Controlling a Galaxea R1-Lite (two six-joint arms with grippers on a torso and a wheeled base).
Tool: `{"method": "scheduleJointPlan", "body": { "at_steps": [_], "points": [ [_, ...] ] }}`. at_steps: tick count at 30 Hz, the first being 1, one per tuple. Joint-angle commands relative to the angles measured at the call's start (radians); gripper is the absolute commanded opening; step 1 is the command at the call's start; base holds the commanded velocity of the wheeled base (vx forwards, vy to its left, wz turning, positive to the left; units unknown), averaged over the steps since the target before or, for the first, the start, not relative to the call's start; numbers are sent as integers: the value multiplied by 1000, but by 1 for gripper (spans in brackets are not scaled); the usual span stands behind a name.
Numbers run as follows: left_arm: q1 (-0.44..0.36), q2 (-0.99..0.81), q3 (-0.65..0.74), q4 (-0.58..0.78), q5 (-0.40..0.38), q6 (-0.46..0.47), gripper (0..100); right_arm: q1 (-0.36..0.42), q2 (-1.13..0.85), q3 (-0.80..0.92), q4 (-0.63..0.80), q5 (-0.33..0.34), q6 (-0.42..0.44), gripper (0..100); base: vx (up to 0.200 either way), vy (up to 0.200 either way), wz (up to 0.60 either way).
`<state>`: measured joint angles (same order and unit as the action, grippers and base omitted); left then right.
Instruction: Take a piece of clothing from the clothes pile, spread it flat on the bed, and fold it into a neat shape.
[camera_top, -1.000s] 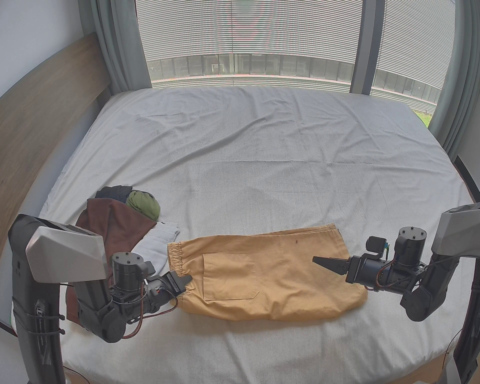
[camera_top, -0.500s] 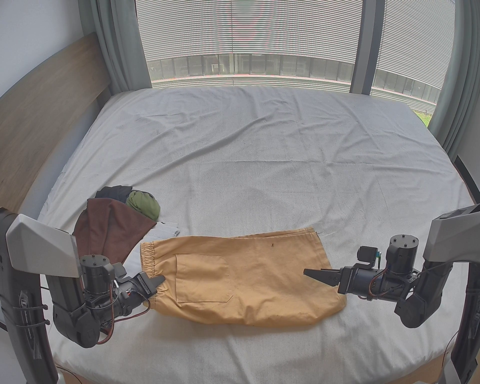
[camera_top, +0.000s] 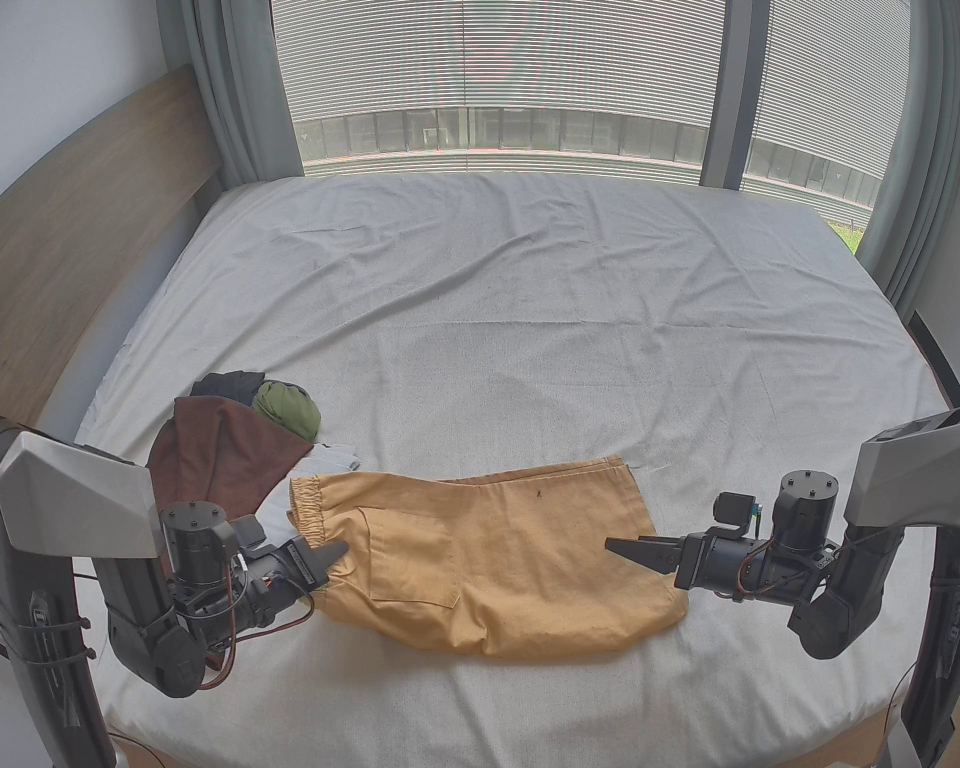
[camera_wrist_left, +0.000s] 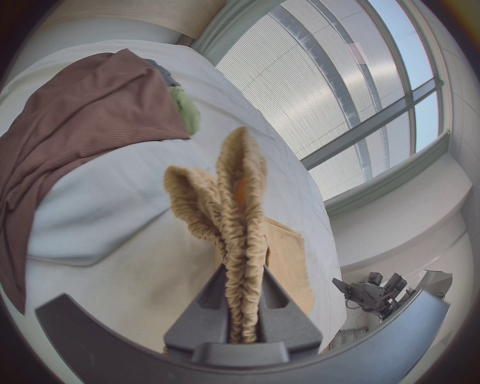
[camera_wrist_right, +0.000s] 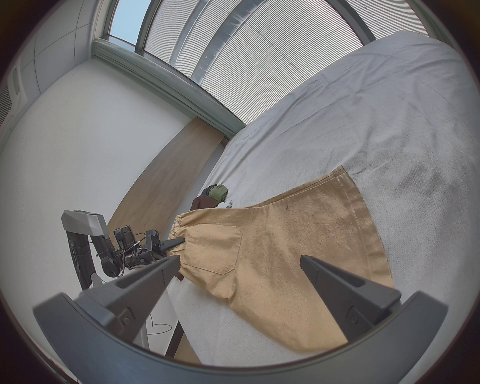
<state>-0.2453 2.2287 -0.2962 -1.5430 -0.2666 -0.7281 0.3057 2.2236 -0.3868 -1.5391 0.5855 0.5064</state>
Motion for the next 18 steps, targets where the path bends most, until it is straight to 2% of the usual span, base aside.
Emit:
{"method": "scheduleJointPlan", "body": {
  "at_steps": [1, 18],
  "points": [
    [-77, -23, -51, 6, 6, -2, 0, -2, -12, 2, -3, 2, 0, 100, 0, 0, 0],
    [-252, -3, -319, 124, 6, -8, 0, -56, -50, -10, -3, -1, -2, 100, 0, 0, 0]
  ]
}}
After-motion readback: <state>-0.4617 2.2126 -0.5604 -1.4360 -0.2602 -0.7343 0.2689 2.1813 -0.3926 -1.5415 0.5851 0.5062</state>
